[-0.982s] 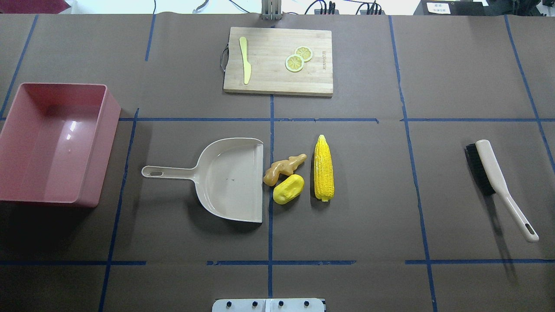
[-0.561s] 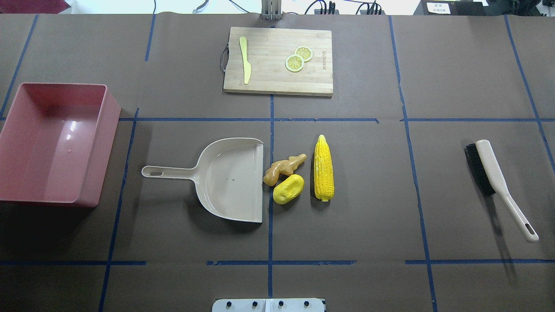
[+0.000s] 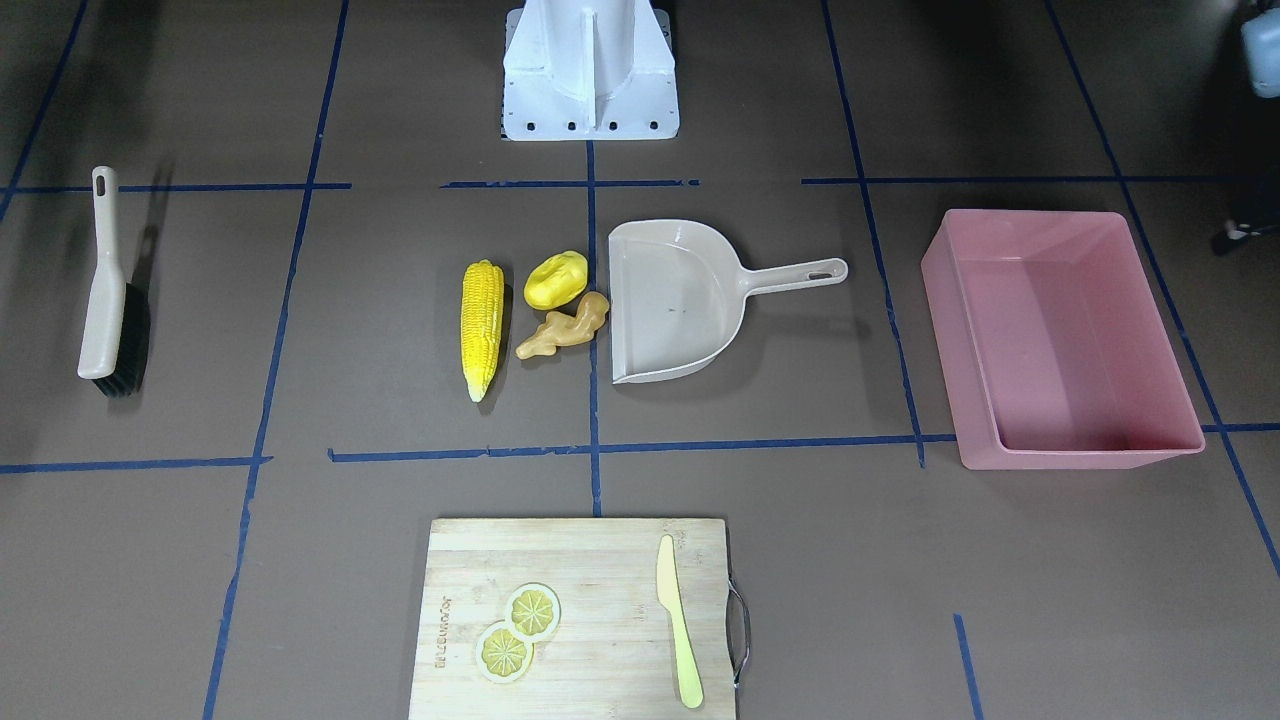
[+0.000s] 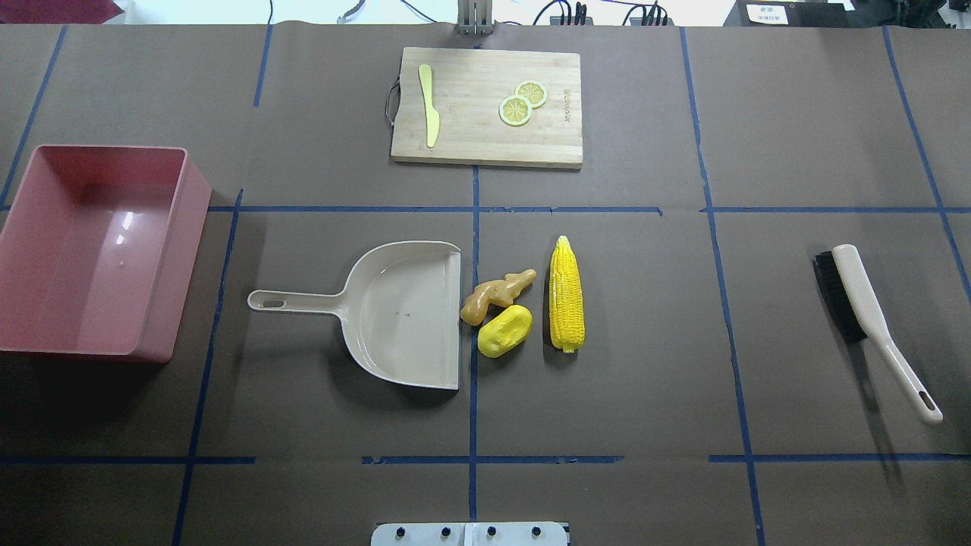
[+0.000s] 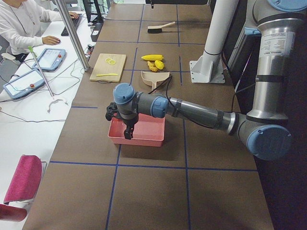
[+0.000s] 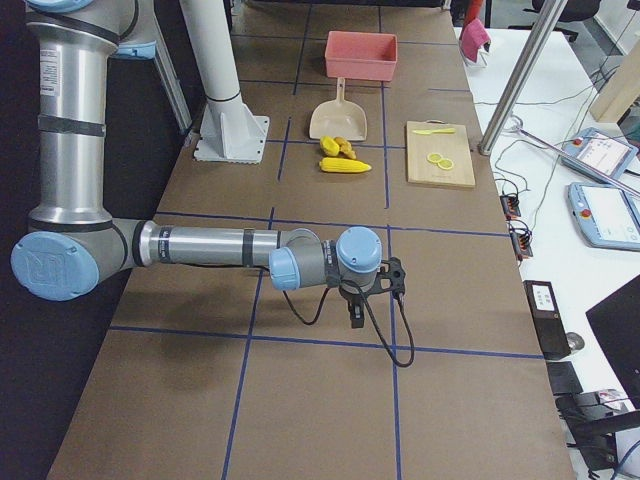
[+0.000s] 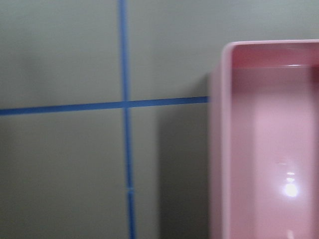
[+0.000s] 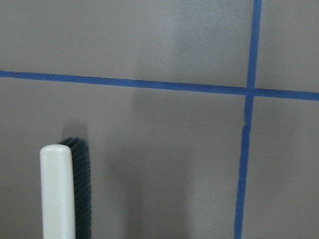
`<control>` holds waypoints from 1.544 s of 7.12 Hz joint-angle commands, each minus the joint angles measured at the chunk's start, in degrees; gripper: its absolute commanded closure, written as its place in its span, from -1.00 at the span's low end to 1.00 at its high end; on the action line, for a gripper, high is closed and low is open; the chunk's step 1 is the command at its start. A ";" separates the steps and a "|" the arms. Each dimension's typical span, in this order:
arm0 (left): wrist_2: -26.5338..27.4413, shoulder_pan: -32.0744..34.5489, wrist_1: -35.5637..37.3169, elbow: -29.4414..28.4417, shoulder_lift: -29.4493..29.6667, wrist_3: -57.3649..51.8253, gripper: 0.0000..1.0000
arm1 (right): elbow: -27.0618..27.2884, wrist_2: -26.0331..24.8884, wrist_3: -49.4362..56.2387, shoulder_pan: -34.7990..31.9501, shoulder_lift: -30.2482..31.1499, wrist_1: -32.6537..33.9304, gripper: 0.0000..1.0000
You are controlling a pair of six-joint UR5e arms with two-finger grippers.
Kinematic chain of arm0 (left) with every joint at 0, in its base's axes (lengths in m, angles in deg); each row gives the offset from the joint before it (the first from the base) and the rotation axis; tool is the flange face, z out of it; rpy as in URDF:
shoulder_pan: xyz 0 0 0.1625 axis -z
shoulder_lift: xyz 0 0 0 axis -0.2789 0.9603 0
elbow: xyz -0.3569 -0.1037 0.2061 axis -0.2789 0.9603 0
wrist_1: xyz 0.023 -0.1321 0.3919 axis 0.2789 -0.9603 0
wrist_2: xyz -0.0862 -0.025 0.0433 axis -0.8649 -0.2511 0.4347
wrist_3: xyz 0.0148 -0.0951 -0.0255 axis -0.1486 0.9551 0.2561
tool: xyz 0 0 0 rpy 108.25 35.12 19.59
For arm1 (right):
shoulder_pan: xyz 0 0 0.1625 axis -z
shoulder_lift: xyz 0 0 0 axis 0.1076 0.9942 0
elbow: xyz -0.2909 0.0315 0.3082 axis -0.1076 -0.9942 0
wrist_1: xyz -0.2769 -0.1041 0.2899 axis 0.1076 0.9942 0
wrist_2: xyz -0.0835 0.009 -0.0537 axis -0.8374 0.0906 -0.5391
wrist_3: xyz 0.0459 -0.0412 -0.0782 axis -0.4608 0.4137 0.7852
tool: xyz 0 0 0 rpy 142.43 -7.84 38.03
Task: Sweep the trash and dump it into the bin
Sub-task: 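Grasp the beige dustpan handle with the left gripper while the right grasps the brush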
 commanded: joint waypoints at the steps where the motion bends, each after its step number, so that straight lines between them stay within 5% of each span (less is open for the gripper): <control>1: -0.01 -11.55 -6.88 2.05 3.84 0.32 -1.00 | 3.48 -2.50 -3.22 6.57 1.58 -3.13 -1.00; 3: 0.95 -19.47 -10.81 1.96 9.57 -1.60 -0.95 | 8.03 -3.20 -10.39 9.31 7.01 -8.39 -0.99; 5: 16.89 -30.71 -13.67 1.26 15.53 -1.27 -0.98 | 11.57 -7.83 -25.09 17.37 10.89 -14.55 -0.98; 7: 17.40 -34.96 -13.58 1.43 16.00 -1.26 -0.98 | 11.66 -11.82 -29.76 22.33 13.36 -22.64 -0.98; 11: 17.57 -37.62 -13.84 1.43 17.14 -1.26 -0.98 | 12.10 -13.39 -37.20 29.69 15.56 -24.41 -0.98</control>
